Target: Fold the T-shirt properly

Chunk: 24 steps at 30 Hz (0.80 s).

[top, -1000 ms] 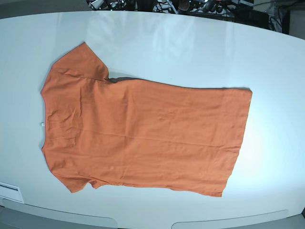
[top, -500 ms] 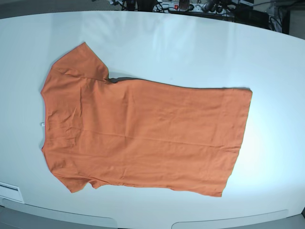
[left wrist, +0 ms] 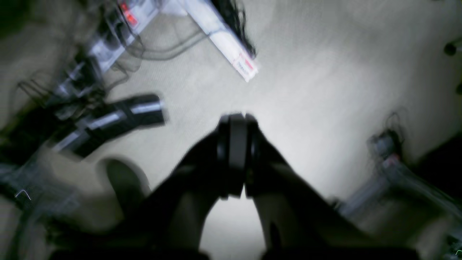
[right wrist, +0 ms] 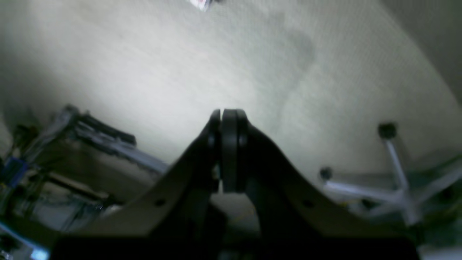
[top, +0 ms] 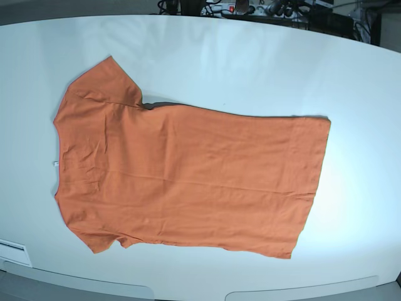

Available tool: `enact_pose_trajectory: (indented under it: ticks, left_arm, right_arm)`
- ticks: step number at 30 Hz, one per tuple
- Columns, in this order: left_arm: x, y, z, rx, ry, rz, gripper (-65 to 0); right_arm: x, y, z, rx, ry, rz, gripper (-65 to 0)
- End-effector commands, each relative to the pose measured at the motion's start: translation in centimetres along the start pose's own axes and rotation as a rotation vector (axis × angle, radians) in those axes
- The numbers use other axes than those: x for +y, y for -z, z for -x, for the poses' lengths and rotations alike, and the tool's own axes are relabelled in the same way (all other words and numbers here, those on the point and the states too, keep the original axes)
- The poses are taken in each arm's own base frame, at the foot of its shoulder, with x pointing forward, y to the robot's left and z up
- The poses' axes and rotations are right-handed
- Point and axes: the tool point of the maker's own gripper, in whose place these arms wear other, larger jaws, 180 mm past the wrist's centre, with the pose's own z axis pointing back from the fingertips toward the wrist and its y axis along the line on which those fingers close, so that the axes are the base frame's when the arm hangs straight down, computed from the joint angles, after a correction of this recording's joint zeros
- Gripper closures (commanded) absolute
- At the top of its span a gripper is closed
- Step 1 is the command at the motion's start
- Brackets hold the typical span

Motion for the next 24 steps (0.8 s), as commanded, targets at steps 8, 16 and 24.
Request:
enact_pose_trajectory:
  ticks: [8, 16, 24]
  left_arm:
    - [0.9, -7.0, -3.9, -0.055, 0.312, -0.16, 0.0]
    - [6.2, -10.7, -9.1, -0.158, 0.419, -0.4, 0.0]
    - [14.4, -13.8, -13.1, -0.239, 0.455, -0.584, 0.0]
  right_arm:
    - [-2.2, -7.5, -3.9, -0.132, -0.171, 0.28, 0.0]
    - [-7.6, -12.3, -6.8, -0.195, -0.222, 0.605, 0.0]
    - [-14.1, -18.1, -8.5, -0.264, -0.255, 0.9, 0.0]
